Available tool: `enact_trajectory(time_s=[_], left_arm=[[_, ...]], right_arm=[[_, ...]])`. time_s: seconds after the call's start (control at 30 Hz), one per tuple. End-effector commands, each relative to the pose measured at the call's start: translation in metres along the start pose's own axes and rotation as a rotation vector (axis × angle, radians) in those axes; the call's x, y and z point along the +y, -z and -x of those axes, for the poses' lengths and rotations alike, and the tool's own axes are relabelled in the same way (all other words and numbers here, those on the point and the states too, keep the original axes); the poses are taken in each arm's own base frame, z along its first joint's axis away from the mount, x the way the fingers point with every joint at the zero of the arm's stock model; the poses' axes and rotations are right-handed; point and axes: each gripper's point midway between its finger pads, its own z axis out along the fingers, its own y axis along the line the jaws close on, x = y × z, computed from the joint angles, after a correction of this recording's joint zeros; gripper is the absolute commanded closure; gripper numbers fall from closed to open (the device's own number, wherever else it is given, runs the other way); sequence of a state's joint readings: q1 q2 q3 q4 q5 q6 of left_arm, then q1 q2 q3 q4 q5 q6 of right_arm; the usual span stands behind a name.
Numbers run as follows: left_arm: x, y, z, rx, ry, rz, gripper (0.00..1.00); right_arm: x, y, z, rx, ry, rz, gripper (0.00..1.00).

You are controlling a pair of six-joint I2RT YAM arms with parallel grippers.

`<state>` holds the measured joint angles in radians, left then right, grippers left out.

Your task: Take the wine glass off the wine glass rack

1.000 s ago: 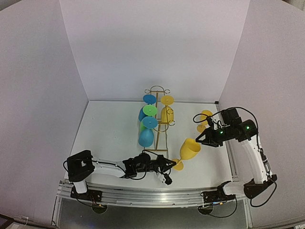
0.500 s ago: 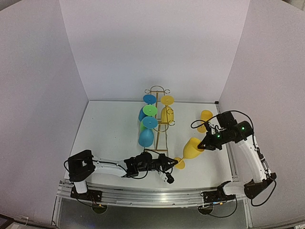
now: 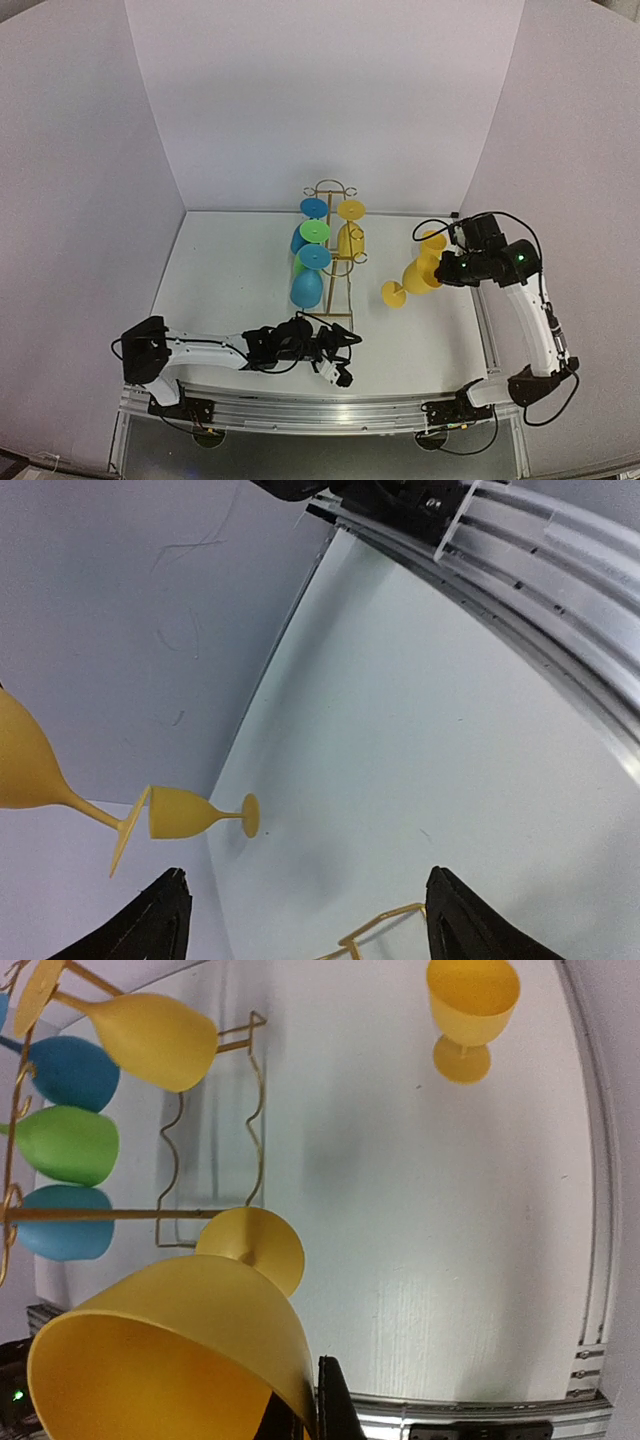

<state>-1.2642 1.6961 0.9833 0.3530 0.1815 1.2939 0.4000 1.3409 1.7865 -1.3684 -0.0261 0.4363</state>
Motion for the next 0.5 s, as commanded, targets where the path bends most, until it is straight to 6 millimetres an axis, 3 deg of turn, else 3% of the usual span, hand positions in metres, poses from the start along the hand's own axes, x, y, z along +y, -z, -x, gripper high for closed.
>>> enact_trajectory(time_s=[0.0, 0.13, 0.3, 0.47], left_arm=[[0.001, 0.045, 0.028, -0.025, 0.317, -0.179, 0.2], [-0.002, 0.071, 0.04, -0.023, 0.488, -0.254, 0.2], [-0.003, 0.086, 0.041, -0.014, 0.565, -0.243, 0.2], [0.003, 0.092, 0.037, -0.011, 0.579, -0.207, 0.19]], right_arm=[[-0.067, -0.017, -0.003, 0.083, 0.063, -0.387, 1.0], [-0.096, -0.045, 0.005, 0.096, 0.04, -0.461, 1.0], [-0.137, -0.072, 0.019, 0.042, -0.076, -0.462, 1.0], [-0.151, -0.107, 0.021, 0.062, -0.12, -0.427, 1.0]])
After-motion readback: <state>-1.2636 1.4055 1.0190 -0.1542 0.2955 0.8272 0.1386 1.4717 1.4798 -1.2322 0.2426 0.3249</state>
